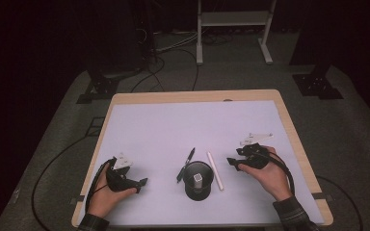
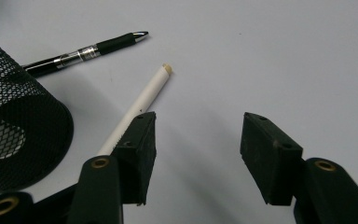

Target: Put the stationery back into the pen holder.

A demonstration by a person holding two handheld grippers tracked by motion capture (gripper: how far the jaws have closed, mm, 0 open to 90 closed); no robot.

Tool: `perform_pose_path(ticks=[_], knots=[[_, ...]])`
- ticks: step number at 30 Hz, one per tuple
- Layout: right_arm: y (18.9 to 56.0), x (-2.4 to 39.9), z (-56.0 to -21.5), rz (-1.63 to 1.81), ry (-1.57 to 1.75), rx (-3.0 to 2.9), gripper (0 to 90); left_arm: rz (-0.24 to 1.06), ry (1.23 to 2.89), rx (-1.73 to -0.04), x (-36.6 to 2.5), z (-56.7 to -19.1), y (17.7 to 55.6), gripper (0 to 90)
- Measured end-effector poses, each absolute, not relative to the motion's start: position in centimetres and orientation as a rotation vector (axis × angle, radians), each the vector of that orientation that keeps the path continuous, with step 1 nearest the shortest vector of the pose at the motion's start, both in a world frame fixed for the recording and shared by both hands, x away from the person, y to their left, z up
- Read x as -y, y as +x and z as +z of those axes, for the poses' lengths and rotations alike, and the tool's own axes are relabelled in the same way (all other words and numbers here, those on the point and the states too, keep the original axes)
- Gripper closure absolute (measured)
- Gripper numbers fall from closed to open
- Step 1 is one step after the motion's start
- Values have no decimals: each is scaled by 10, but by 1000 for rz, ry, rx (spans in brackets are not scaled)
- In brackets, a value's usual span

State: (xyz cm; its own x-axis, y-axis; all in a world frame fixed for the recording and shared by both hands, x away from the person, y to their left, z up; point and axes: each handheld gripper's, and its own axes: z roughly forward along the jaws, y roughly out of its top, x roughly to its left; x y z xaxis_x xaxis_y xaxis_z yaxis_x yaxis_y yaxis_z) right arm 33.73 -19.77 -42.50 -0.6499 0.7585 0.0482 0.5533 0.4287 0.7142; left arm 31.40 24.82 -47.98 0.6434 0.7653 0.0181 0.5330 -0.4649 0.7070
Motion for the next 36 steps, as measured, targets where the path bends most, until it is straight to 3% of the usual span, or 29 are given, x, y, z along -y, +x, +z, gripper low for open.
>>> perform_pose_path(ticks=[36], knots=[[371,145,-436,1030,1101,-2505,532,438,2179,-1006,-248,-480,314,0]])
